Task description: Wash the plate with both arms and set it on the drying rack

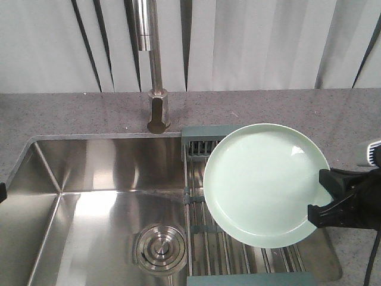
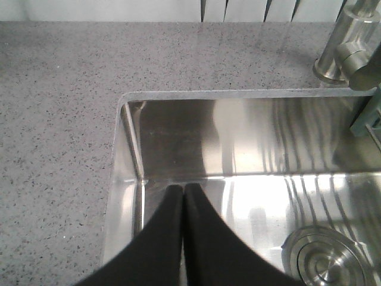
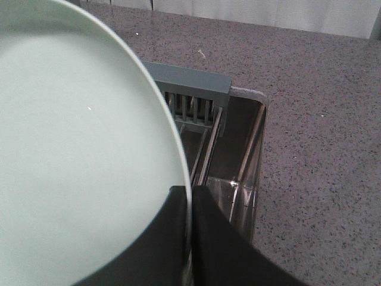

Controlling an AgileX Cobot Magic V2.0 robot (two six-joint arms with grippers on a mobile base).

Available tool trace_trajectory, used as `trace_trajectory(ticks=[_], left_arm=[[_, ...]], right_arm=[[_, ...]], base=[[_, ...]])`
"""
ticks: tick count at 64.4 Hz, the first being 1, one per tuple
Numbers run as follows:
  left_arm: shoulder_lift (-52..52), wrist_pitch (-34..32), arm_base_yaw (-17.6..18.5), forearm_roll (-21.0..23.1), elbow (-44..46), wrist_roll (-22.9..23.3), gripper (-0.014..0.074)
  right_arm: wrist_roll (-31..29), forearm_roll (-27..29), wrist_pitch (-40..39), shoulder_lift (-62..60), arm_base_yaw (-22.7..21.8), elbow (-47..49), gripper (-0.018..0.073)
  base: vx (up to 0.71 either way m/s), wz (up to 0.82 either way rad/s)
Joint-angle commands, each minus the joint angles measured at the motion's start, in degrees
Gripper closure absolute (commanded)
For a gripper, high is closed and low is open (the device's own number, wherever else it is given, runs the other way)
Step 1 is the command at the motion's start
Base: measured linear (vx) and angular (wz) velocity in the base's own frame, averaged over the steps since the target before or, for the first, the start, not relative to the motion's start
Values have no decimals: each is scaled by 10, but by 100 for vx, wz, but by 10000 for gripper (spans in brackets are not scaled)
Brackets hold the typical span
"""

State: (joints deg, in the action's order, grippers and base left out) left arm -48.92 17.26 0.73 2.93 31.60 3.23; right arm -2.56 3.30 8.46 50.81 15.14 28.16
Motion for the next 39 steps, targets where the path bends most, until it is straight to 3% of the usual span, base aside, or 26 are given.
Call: trace_trajectory(ticks=[1,16,39], left_arm=[[-10,-35,-1,4,20,7,597],[-16,-29,-1,3,22,6,510],[-16,-22,-1,4,22,1,132]], right_arm=[[-2,0,-42,-6,-2,17,567],[-2,0,-43,-6,-2,17,567],[-2,0,-43,-6,-2,17,567]], base=[[0,0],[0,0],[0,0]])
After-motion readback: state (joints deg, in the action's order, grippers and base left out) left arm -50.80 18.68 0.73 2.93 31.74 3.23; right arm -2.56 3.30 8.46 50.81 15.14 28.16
